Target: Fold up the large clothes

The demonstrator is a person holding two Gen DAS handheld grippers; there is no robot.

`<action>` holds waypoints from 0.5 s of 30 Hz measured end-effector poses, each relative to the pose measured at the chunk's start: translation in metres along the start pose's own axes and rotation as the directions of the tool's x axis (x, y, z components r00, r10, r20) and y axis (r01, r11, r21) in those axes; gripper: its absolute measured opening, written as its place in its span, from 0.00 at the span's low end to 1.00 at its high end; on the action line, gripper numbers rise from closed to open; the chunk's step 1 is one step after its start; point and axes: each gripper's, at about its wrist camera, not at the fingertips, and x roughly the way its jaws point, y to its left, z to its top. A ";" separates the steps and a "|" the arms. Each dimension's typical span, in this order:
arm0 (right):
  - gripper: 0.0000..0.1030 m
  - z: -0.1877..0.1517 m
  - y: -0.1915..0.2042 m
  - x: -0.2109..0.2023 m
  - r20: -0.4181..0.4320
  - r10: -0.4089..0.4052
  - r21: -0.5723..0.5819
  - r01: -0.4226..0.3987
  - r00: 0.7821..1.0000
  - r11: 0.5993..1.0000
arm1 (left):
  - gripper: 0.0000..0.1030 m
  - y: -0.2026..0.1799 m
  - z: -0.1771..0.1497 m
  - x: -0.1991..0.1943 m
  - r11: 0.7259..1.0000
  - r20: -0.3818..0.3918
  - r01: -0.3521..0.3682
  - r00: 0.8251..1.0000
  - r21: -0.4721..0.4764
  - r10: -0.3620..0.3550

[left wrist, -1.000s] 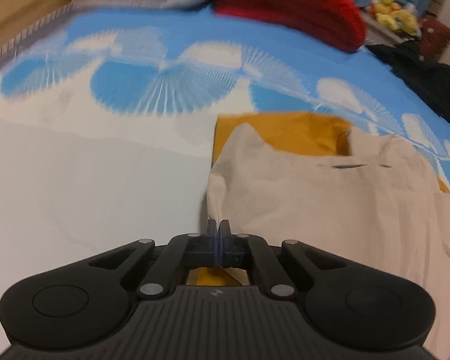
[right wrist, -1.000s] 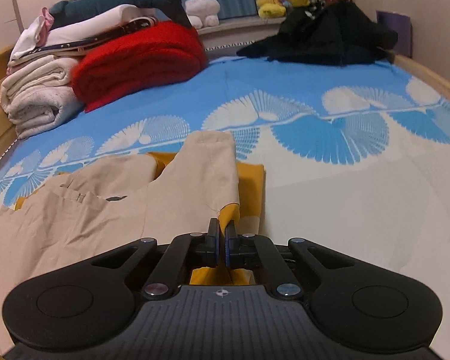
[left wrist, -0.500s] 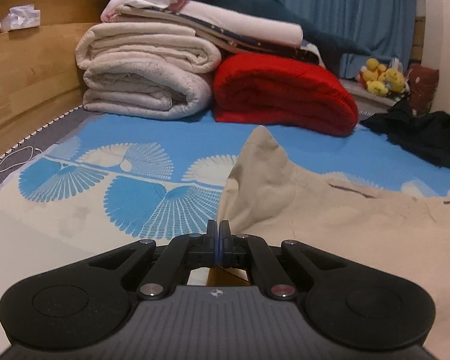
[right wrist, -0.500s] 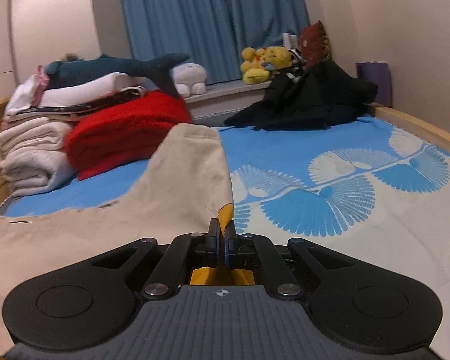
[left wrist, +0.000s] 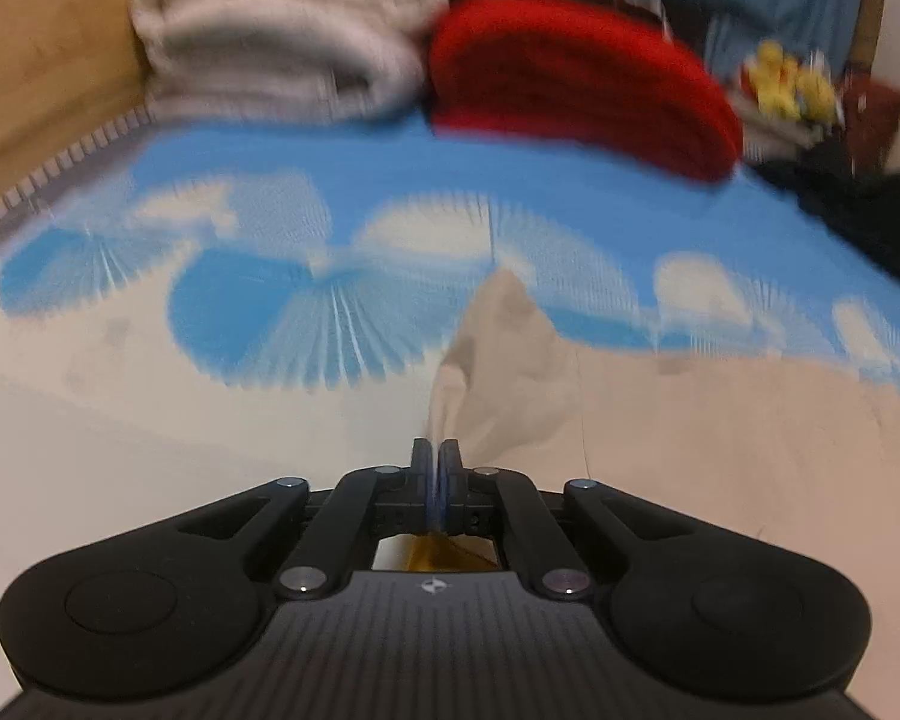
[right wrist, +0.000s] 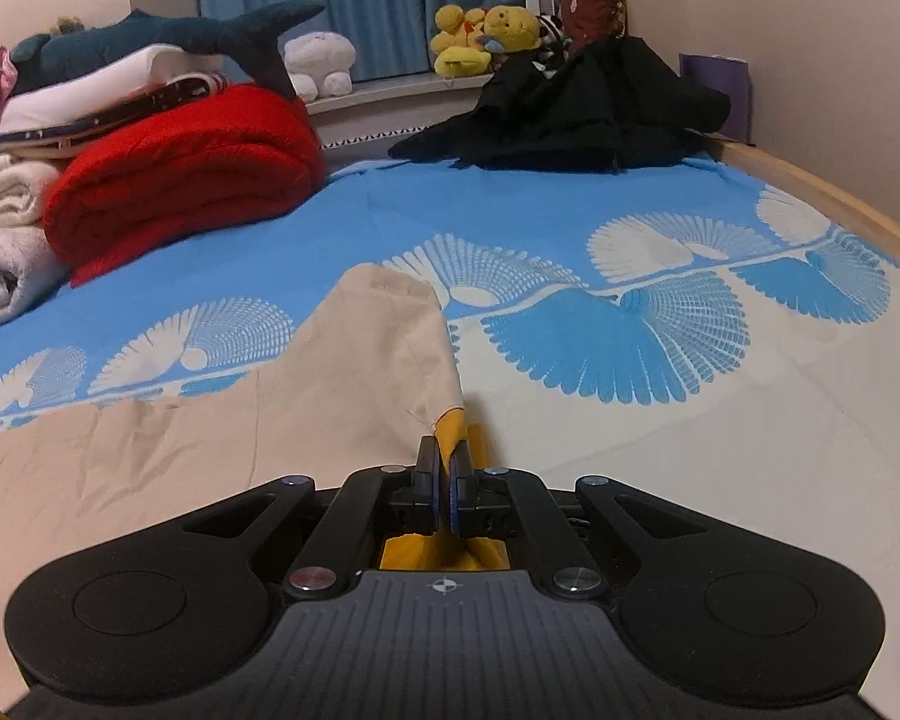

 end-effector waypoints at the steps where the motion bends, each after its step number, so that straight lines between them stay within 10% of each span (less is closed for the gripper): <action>1: 0.08 -0.003 -0.003 0.002 -0.034 -0.013 0.012 0.013 0.999 1.000 | 0.12 0.002 -0.003 0.003 1.000 -0.032 -0.008 0.999 0.000 0.008; 15: 0.15 -0.036 -0.029 -0.025 -0.203 0.009 -0.001 -0.009 0.979 1.000 | 0.43 0.039 -0.044 -0.083 0.981 -0.199 0.098 0.971 -0.170 -0.131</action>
